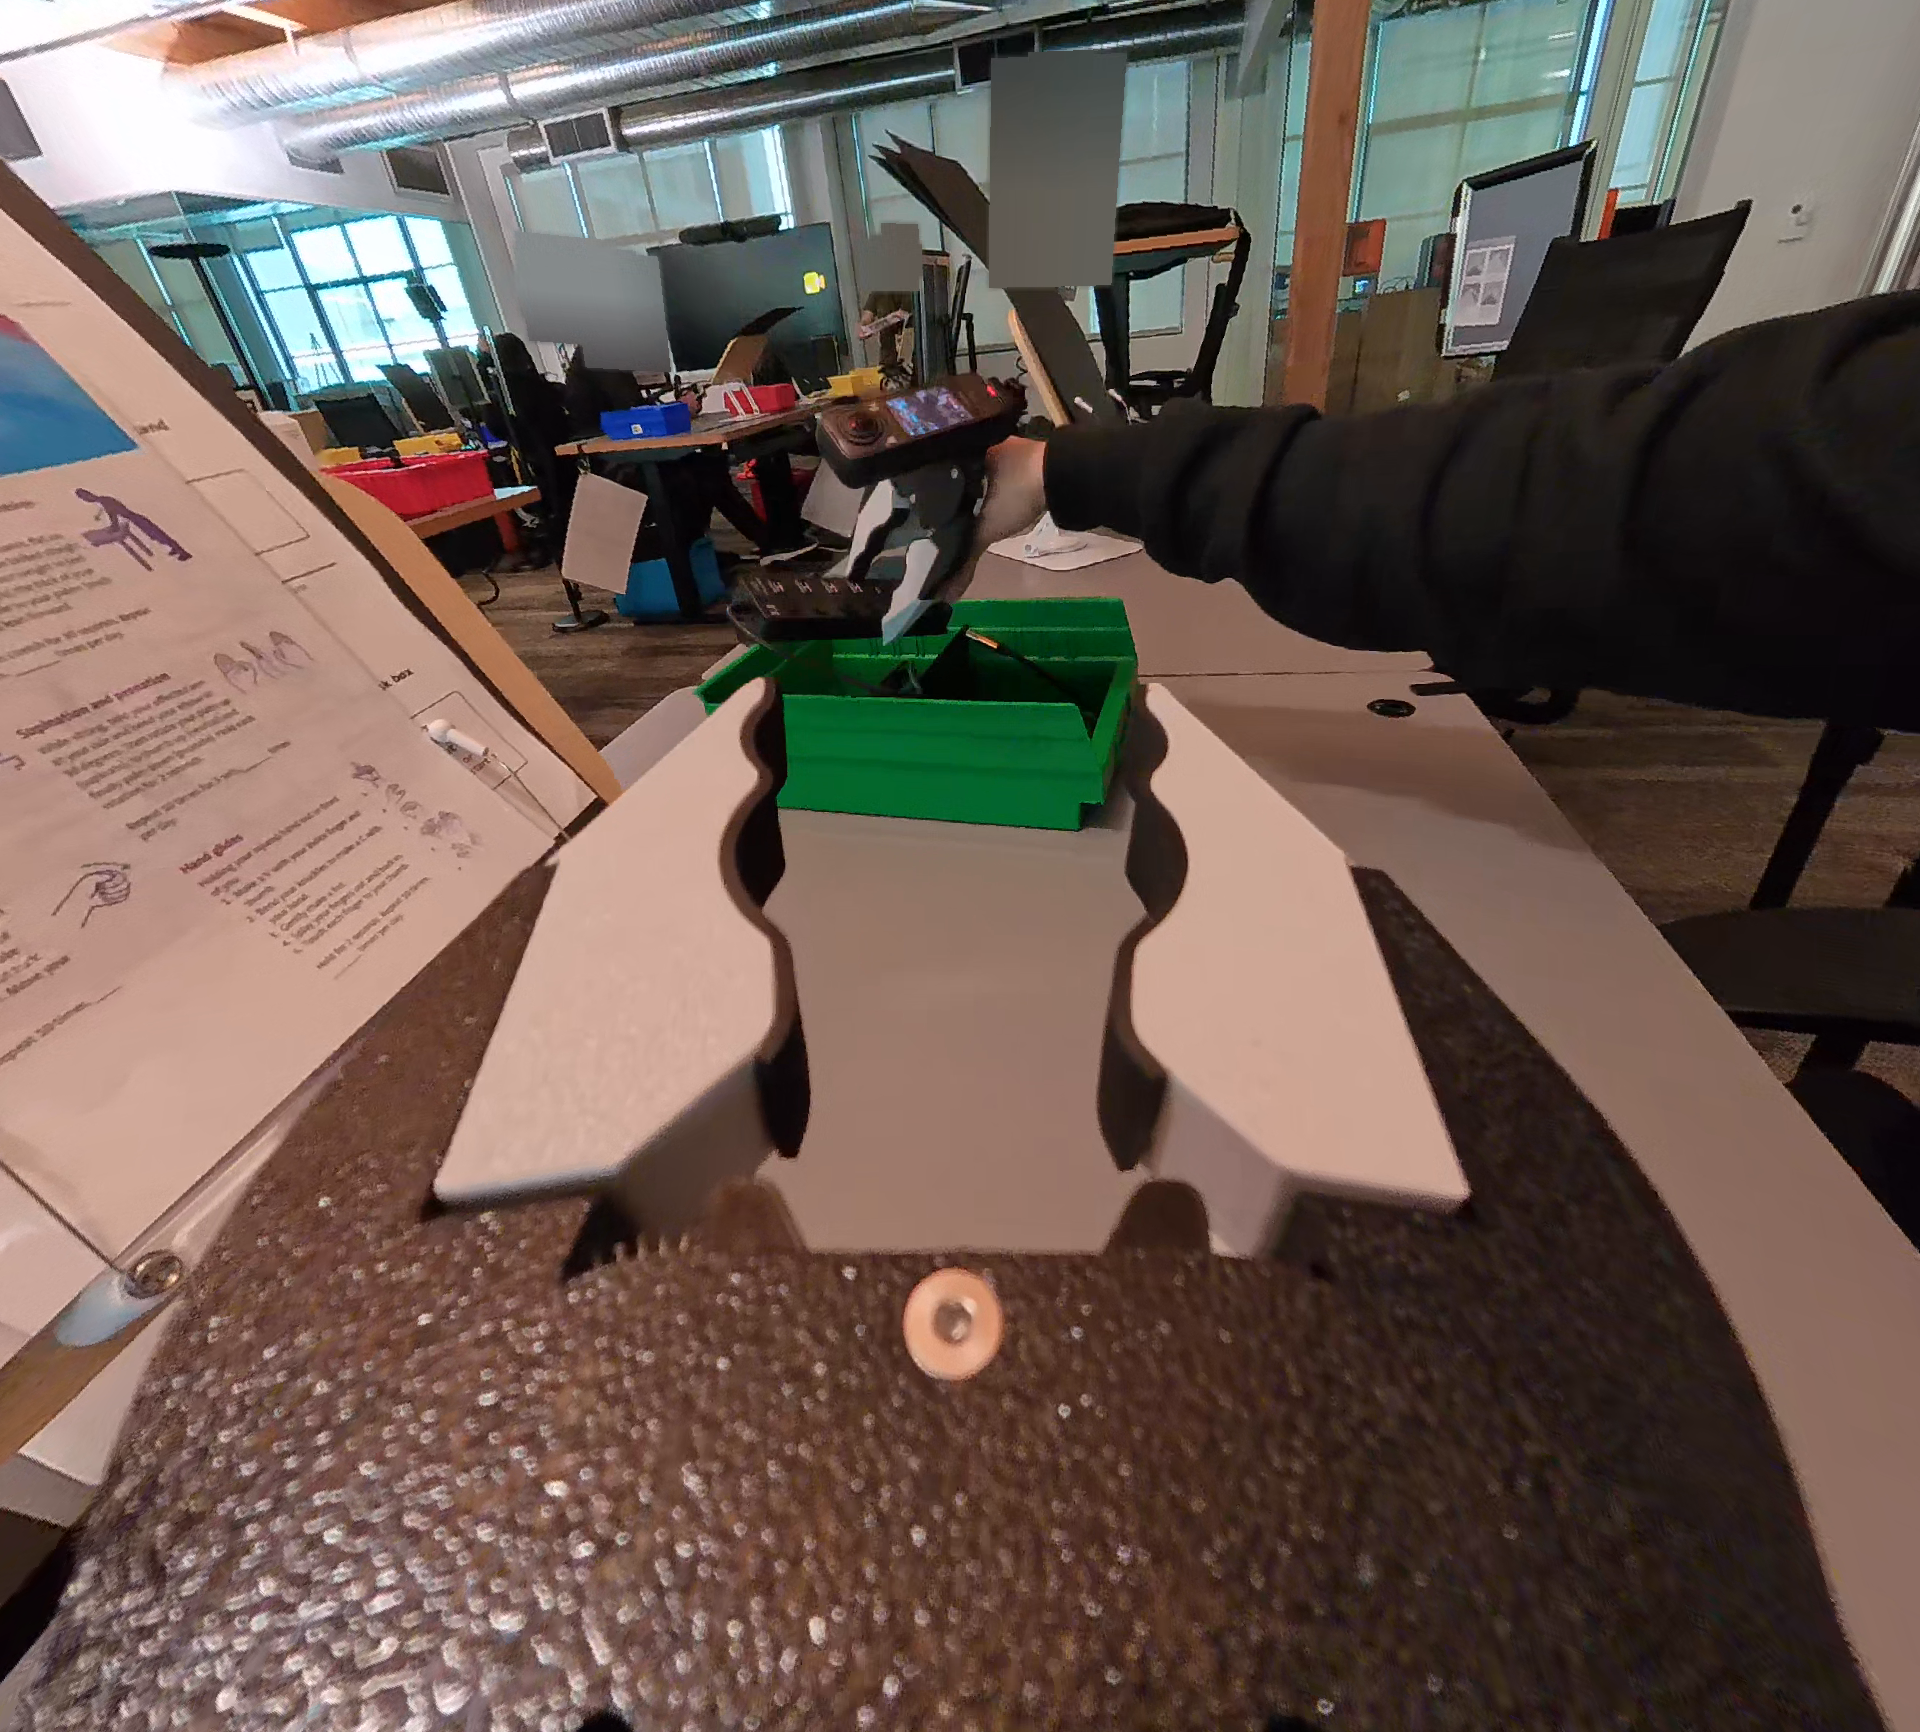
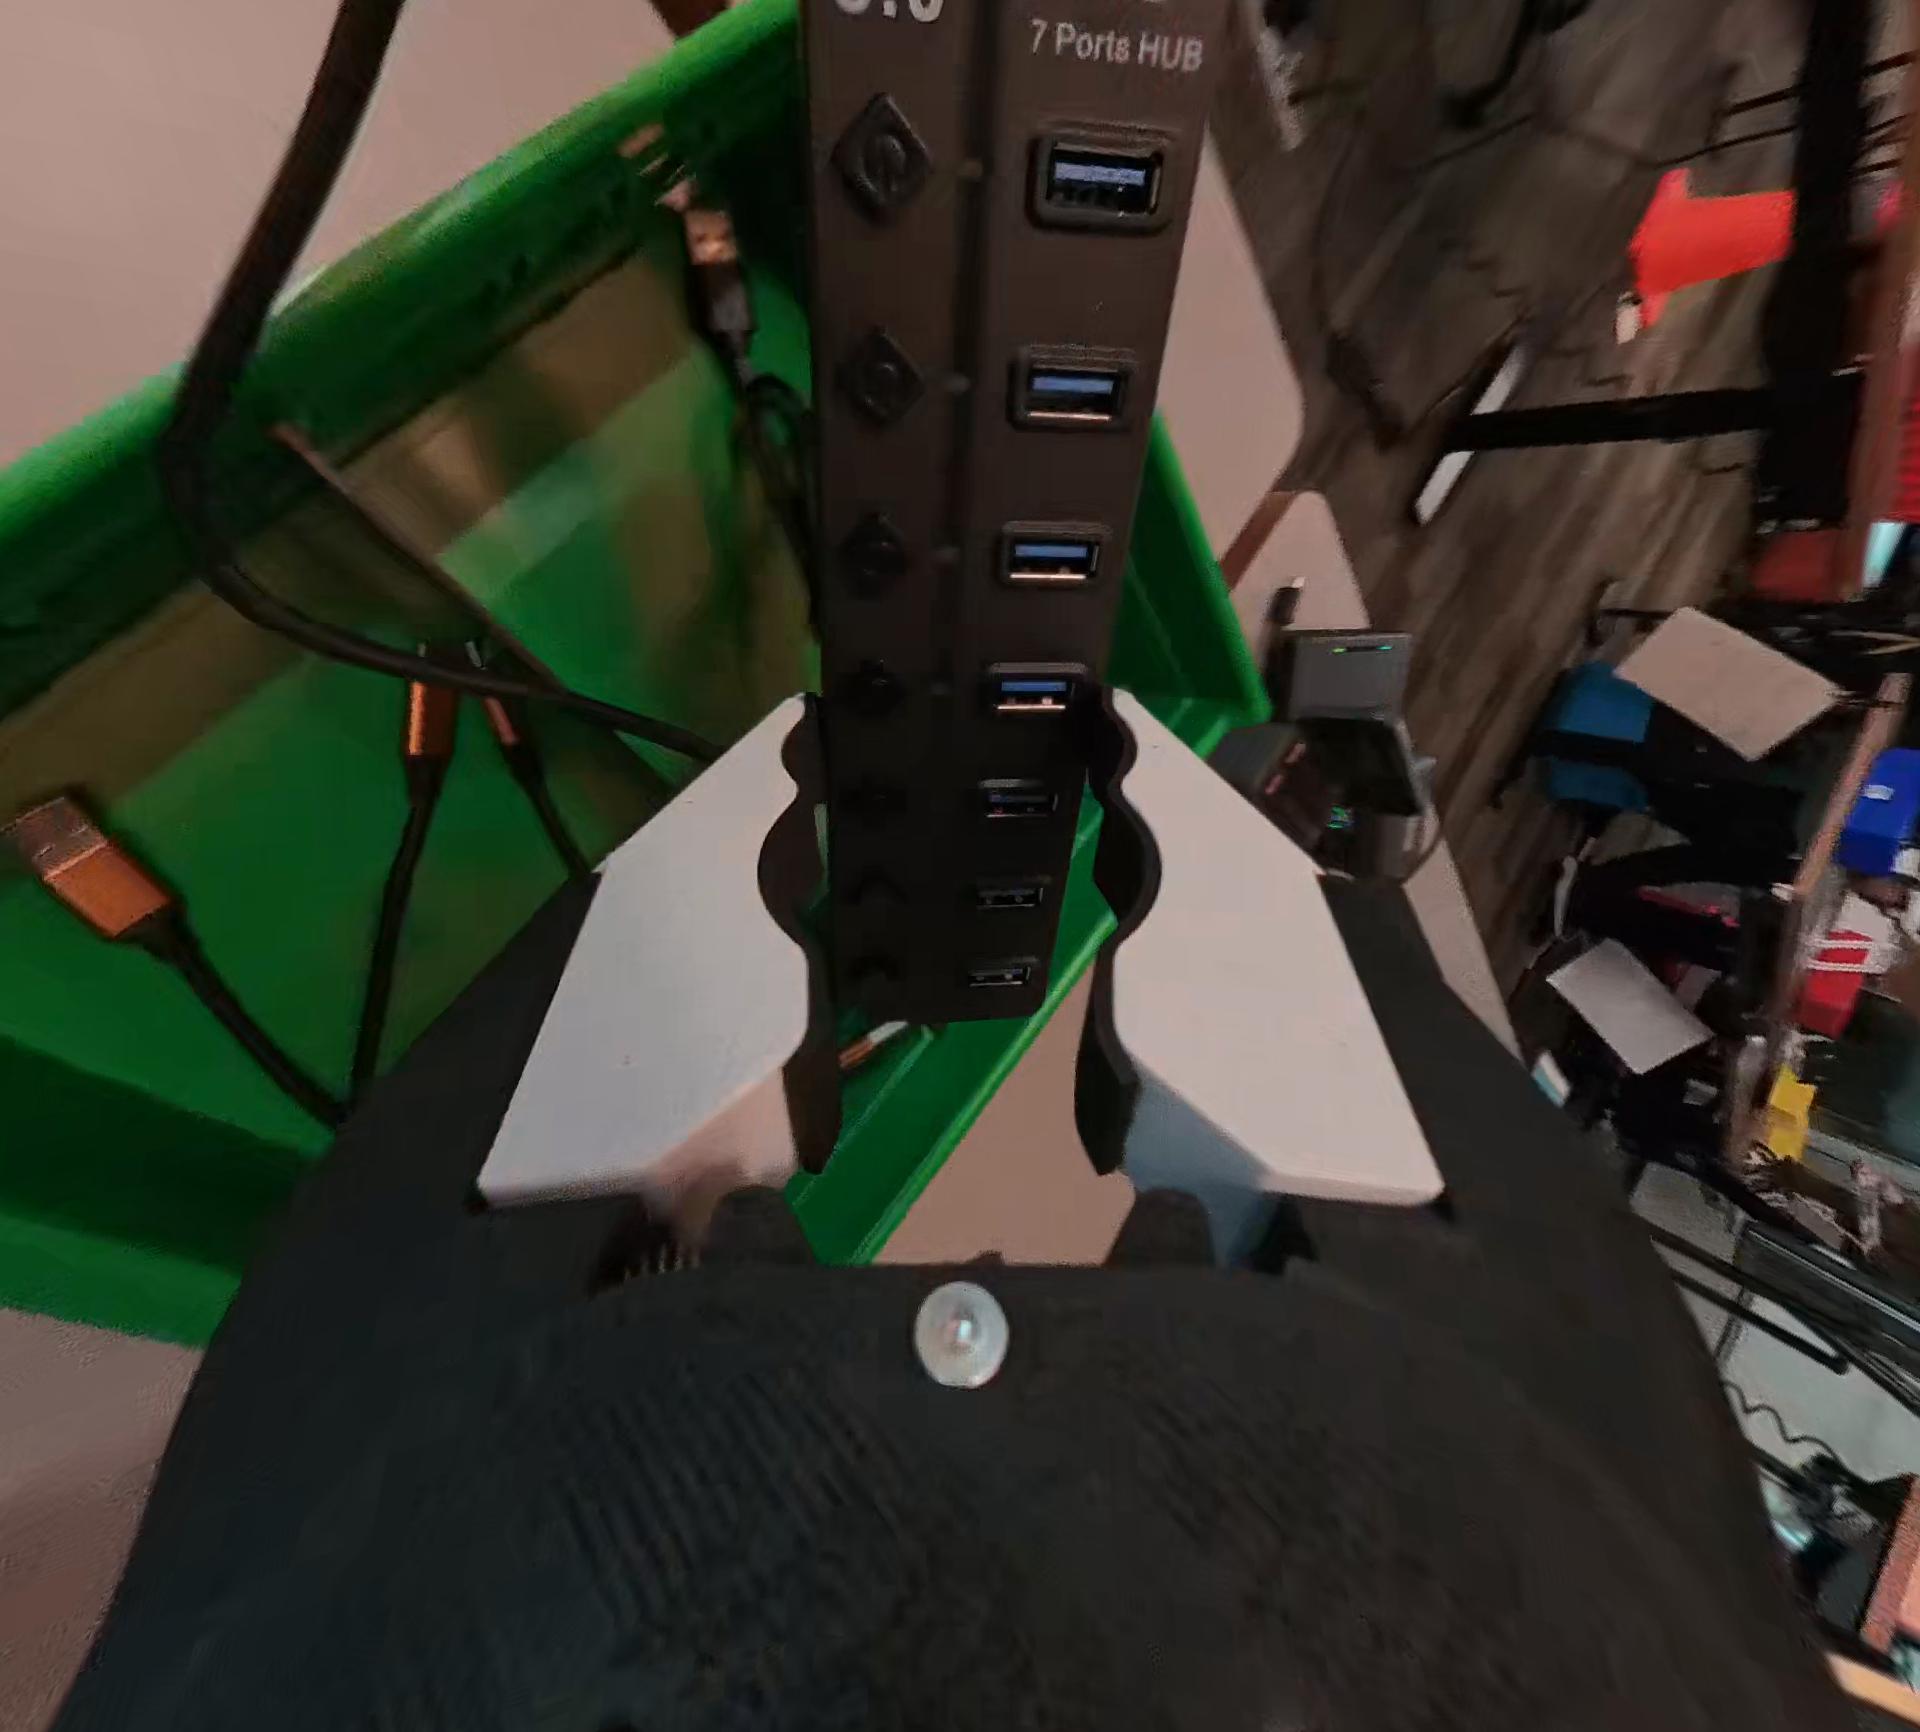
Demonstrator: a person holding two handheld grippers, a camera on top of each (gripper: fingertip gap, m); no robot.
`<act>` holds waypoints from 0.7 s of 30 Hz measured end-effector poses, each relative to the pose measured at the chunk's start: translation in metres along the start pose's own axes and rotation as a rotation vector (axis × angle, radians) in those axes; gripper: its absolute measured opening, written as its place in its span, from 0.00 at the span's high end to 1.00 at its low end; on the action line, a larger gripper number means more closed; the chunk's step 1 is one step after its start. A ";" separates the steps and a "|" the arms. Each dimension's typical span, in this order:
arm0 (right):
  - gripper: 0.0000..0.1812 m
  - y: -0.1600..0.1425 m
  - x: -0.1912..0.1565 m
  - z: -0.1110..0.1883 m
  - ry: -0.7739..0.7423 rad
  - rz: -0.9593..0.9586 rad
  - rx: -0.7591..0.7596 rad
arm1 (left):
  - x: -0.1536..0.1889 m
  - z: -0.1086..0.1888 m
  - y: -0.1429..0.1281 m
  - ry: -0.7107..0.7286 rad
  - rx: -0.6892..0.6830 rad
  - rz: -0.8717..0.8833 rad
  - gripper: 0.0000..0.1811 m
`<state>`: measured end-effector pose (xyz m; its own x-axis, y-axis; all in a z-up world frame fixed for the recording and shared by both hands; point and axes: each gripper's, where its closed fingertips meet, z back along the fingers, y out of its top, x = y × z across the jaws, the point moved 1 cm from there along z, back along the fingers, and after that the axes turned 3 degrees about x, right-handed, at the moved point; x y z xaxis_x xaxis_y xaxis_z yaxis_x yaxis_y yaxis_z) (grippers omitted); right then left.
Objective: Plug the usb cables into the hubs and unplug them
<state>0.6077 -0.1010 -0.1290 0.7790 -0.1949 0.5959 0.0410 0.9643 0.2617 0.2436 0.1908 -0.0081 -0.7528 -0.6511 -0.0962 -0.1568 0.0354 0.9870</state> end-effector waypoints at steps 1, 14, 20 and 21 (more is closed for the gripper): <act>0.72 -0.003 -0.003 -0.004 0.026 0.007 -0.020 | -0.001 0.000 -0.001 0.001 -0.006 0.004 0.65; 0.75 -0.015 0.020 -0.017 -0.182 0.197 -0.195 | -0.005 0.007 -0.004 0.018 -0.046 0.021 0.65; 0.73 0.014 0.032 0.039 -0.306 0.070 -0.066 | -0.006 0.010 0.002 0.023 -0.026 0.032 0.66; 0.73 0.028 0.025 0.051 -0.316 0.031 -0.005 | -0.007 0.011 0.003 0.029 -0.024 0.039 0.66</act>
<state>0.5965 -0.0878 -0.0679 0.5466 -0.2107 0.8104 0.0243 0.9714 0.2362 0.2415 0.2034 -0.0058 -0.7389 -0.6716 -0.0546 -0.1122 0.0427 0.9928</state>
